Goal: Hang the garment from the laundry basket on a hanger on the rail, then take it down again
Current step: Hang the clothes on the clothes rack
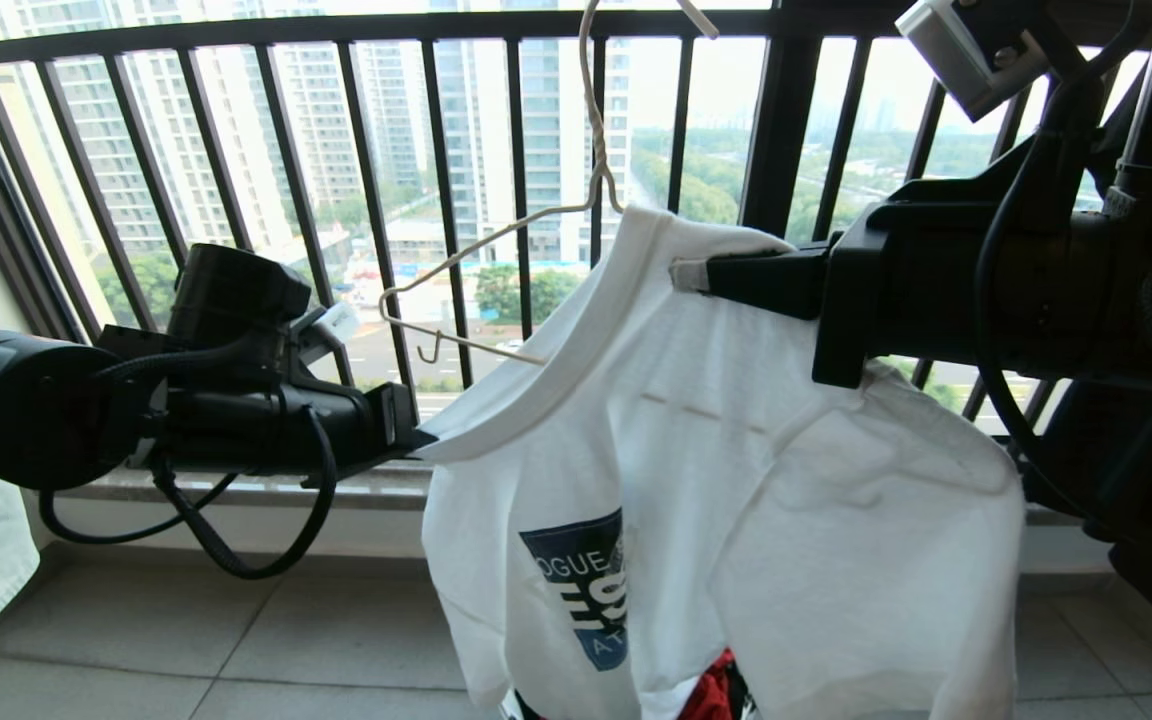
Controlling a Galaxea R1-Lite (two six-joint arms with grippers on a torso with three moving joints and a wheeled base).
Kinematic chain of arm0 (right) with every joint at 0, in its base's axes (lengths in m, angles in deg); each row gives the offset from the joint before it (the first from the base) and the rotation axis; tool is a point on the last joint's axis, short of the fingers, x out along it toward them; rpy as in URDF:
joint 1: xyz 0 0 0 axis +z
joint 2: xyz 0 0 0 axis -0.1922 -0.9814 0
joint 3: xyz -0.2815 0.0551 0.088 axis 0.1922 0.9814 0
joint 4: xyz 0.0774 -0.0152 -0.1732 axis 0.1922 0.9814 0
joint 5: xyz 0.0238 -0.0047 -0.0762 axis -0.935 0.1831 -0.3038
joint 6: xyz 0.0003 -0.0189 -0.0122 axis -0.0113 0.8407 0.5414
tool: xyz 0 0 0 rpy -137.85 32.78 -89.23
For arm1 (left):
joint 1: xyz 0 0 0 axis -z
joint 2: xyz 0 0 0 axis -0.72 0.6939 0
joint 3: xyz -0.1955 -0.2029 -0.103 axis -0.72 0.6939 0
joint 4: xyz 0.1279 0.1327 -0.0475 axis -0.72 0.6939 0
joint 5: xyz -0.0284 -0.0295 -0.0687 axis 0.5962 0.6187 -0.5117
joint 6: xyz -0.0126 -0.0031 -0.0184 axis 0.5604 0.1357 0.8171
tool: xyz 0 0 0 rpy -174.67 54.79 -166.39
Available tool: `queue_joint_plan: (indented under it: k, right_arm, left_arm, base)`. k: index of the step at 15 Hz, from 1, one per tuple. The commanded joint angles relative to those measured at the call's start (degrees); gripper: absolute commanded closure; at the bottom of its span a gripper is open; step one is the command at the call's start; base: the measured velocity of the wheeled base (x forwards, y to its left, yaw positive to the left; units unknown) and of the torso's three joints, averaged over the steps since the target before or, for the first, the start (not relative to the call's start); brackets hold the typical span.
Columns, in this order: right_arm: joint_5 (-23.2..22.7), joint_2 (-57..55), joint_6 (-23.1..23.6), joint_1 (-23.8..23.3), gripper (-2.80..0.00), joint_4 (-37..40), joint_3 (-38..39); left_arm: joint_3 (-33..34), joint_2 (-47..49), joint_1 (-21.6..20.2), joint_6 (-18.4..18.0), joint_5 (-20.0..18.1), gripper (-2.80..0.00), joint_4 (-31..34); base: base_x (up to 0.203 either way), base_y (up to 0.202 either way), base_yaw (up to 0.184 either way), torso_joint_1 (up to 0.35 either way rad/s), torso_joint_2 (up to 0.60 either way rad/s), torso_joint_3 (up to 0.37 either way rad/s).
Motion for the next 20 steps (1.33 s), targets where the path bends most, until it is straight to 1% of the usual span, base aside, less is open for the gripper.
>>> queue_joint_plan:
  k: [1,3,7,11,16,18,20]
  right_arm:
    - [-0.1,0.3,0.0,0.0,0.0,-0.1,0.2]
    - [-0.1,0.3,0.0,0.0,0.0,-0.1,0.3]
    - [-0.2,0.8,0.1,0.0,0.0,-0.1,0.9]
    - [-1.2,1.5,0.1,0.0,0.0,-0.1,1.4]
    - [-1.9,-0.1,1.3,0.0,0.0,-0.4,2.3]
    - [-1.9,-1.7,4.2,-0.7,0.0,-0.5,2.9]
    - [-1.9,-3.1,5.5,-1.0,0.0,-0.5,3.1]
  left_arm:
    - [-0.4,0.6,-1.3,0.0,-0.1,0.0,0.1]
    - [-0.7,1.1,-2.4,-0.7,-0.1,0.0,0.0]
    - [-1.7,2.3,-4.6,-0.8,-0.2,0.0,0.0]
    - [-2.7,4.0,-6.3,-0.8,-0.2,0.0,0.0]
    - [-3.3,1.9,-8.3,-0.9,-0.4,0.0,0.0]
    - [-3.9,1.3,-9.1,-0.8,-0.4,0.0,0.3]
    - [-4.1,0.8,-9.6,-0.8,-0.4,0.0,0.3]
  base:
    - [0.0,0.0,0.0,0.0,0.0,0.0]
    - [0.0,0.0,0.0,0.0,0.0,0.0]
    - [0.0,0.0,0.0,0.0,0.0,0.0]
    - [0.0,0.0,0.0,0.0,0.0,0.0]
    - [0.0,0.0,0.0,0.0,0.0,0.0]
    - [0.0,0.0,0.0,0.0,0.0,0.0]
    - [0.0,0.0,0.0,0.0,0.0,0.0]
